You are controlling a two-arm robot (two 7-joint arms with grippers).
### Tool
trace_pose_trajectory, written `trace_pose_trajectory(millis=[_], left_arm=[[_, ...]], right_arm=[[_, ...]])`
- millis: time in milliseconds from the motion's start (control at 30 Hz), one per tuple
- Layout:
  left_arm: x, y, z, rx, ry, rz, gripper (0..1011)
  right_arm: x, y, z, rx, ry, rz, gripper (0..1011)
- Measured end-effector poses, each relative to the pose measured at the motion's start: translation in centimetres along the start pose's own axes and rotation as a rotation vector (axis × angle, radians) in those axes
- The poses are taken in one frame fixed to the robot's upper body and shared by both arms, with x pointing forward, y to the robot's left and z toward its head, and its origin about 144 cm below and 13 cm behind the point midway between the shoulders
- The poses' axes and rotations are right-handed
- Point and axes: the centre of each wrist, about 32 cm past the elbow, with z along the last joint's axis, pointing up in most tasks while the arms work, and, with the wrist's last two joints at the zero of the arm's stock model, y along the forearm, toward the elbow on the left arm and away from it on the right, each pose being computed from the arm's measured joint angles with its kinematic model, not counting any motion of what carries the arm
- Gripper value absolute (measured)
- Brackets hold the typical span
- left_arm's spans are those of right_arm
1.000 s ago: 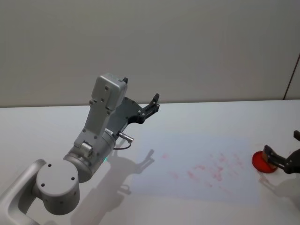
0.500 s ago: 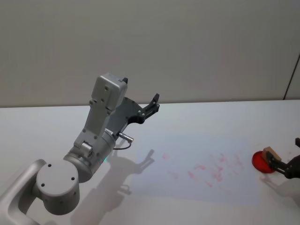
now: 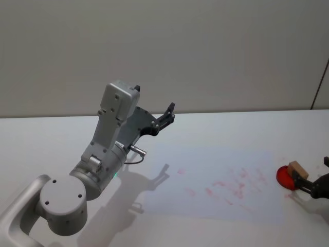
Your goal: Use the one hand to pick up the stamp and affix it onto the A4 paper.
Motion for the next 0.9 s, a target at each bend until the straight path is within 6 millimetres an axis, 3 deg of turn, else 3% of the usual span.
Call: trace_pose_trajectory(millis=[900], left_arm=[[0.0, 0.0, 0.0, 0.000, 0.000, 0.000, 1001]], right_arm=[[-0.9, 1.6, -0.4, -0.022, -0.014, 0.013, 1001]])
